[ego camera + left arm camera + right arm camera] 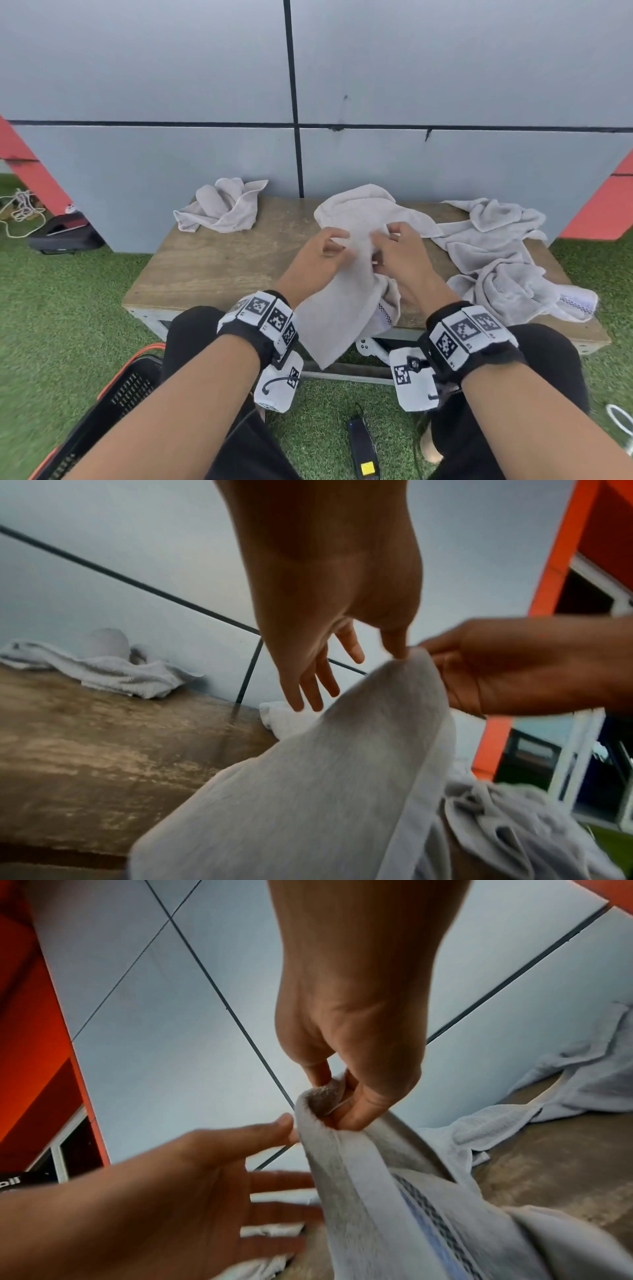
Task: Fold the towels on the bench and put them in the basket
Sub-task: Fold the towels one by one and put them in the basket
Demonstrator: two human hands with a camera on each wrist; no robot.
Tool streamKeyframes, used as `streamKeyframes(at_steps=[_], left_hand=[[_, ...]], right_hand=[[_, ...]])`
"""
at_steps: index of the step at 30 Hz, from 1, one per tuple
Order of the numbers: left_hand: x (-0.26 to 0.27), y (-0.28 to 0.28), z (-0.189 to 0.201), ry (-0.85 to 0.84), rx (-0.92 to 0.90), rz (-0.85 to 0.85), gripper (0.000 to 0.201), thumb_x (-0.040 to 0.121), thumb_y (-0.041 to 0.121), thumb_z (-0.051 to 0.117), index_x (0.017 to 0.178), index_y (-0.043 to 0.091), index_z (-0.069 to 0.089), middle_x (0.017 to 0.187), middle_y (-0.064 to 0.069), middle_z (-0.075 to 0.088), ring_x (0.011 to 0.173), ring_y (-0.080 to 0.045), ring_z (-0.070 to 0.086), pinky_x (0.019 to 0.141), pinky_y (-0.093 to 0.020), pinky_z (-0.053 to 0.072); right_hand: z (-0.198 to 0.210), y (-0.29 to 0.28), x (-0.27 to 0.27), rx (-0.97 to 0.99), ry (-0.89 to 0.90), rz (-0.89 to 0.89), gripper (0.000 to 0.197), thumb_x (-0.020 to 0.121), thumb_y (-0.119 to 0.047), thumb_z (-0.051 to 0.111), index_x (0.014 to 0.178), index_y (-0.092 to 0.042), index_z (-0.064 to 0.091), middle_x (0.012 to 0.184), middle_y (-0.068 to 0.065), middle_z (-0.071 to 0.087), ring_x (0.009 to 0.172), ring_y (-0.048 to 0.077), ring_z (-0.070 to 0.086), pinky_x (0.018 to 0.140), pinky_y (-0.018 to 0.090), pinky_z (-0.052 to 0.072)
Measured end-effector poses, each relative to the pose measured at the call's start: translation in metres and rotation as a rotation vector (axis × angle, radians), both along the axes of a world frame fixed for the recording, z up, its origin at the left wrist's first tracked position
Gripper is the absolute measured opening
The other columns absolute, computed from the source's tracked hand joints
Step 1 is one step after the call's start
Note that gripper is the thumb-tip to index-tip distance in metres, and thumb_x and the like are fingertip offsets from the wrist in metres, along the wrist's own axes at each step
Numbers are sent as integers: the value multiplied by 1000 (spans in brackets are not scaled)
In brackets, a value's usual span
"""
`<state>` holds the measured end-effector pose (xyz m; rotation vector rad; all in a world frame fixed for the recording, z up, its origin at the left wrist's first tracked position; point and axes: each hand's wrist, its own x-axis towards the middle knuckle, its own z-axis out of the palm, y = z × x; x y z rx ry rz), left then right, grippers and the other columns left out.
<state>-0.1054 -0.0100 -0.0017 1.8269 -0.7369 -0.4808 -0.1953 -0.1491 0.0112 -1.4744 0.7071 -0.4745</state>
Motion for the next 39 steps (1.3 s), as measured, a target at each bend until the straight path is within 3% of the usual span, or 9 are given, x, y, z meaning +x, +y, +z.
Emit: streamKeyframes(at_steps=[4,8,11,17,20,24,28,35,39], left_hand=[[-31,3,-13,70,163,-154,64,78,38,85,129,30,47,119,16,58,106,0,57,76,-17,47],[-34,0,-24,-97,237,6,12,96,26,64,103,17,62,86,2,65,73,-15,58,62,-23,45],[-25,2,-15,-115,147,169,17,101,16,51,86,13,60,66,6,55,58,-12,47,45,-15,33],[-15,5,25,-54,20,129,19,102,17,44,104,11,63,92,-1,64,80,-11,53,69,-23,42],[-13,-3,36,-40,-50,98,23,103,16,46,114,13,66,111,2,69,92,-2,59,84,-19,45],[-5,-11,44,-55,-78,33,22,104,19,48,113,16,68,111,2,71,96,-3,60,88,-20,44],[9,-13,51,-125,-7,-115,25,90,34,71,101,12,72,100,1,75,89,-8,65,85,-27,48],[52,-10,74,-248,172,83,32,92,46,65,87,14,70,70,8,62,62,-6,54,56,-18,41],[64,-8,79,-382,305,219,18,96,35,61,101,17,62,83,6,57,75,-14,53,53,-10,37]], right_hand=[[10,-2,3,156,-147,8,23,96,-11,62,115,-7,49,105,19,61,75,27,74,63,34,60],[25,-1,-11,122,-220,27,15,98,-9,61,107,-8,50,95,11,68,78,25,75,66,37,63],[24,-11,-23,70,-229,-30,27,96,-3,61,119,-10,49,103,3,71,83,18,72,67,32,61],[10,-24,-33,-195,-107,38,63,89,6,60,143,-17,37,132,-3,61,96,16,59,76,19,51],[3,-15,-32,-291,20,203,73,85,-10,76,145,-24,37,139,-2,49,115,17,53,92,29,49],[-8,-5,-25,-378,165,358,82,82,-32,80,149,-28,34,137,-2,48,122,19,52,82,32,51],[-14,-4,-13,-590,149,324,4,91,-24,66,92,-22,63,83,-7,65,77,9,60,68,30,45],[-5,-17,-1,-553,-63,225,35,102,-34,56,72,-21,43,57,-13,38,54,4,33,54,19,30],[7,-24,8,-572,-151,200,27,102,-31,57,81,-14,53,58,-16,41,57,3,35,56,15,32]])
